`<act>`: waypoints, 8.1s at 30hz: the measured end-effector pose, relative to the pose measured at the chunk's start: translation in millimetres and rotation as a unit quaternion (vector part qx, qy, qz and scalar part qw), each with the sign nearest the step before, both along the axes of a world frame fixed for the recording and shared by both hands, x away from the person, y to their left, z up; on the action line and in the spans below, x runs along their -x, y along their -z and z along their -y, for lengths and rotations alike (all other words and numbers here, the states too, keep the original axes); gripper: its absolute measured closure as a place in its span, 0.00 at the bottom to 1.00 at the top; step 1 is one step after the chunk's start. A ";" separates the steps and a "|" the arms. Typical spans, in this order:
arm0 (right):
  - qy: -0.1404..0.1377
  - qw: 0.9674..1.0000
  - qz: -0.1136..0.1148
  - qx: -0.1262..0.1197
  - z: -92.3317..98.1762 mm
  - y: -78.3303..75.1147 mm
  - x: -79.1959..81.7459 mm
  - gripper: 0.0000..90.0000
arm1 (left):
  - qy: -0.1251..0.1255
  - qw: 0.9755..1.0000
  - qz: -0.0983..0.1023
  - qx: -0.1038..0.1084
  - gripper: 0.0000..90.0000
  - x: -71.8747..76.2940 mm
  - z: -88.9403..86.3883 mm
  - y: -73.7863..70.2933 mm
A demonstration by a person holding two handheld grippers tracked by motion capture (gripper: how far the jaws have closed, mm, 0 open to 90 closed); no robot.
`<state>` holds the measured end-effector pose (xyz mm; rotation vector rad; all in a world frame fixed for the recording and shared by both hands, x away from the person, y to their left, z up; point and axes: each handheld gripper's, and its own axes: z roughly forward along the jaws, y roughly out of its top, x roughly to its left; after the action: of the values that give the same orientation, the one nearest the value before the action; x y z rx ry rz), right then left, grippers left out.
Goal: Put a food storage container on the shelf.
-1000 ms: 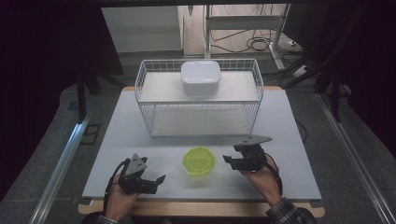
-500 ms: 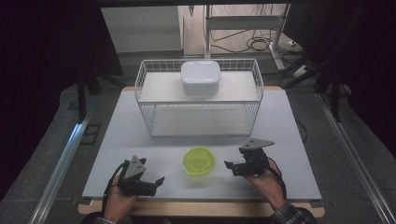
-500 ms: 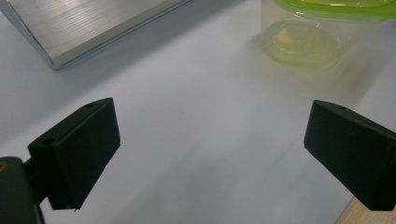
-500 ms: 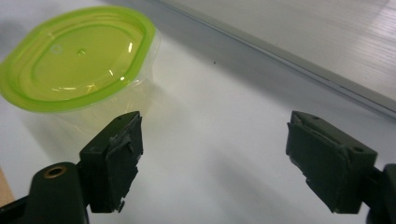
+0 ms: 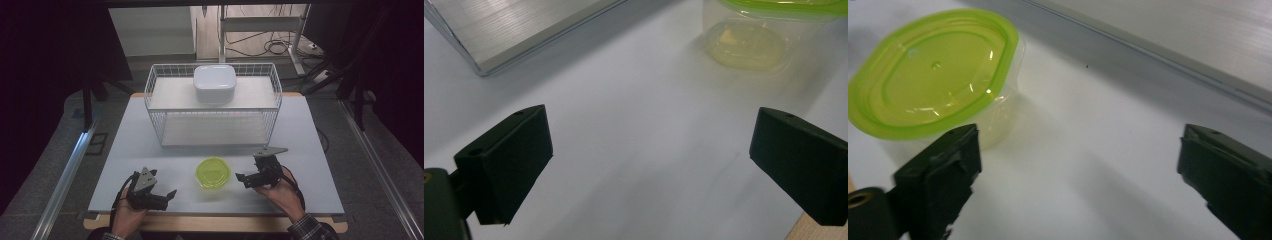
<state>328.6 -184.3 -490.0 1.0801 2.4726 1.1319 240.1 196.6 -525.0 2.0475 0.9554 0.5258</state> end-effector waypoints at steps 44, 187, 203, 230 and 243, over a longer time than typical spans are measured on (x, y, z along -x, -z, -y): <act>-0.032 0.954 -0.251 -0.164 -31.1 8.7 -53.4 0.90 | 0.007 1.000 0.002 -0.016 0.04 0.4 4.3 1.5; 0.129 0.956 -0.055 -0.257 -54.2 -230.2 -173.4 0.31 | 0.020 1.000 -0.002 -0.016 0.04 -0.4 8.6 1.8; 0.069 0.971 -0.004 -0.230 -41.7 -225.4 -147.7 0.14 | 0.015 1.000 -0.002 -0.009 0.03 0.0 8.1 1.1; 0.016 0.982 0.048 -0.179 -29.8 -204.6 -95.3 0.09 | 0.031 0.998 0.002 0.049 0.02 0.1 2.8 -2.4; 0.001 0.987 0.073 -0.146 -28.4 -183.3 -77.3 0.06 | 0.043 0.997 0.000 0.058 0.06 0.0 3.3 -2.4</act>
<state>405.9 -155.9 -306.7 1.0270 2.2419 1.5504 240.1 193.3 -522.6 1.9742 0.8718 0.4153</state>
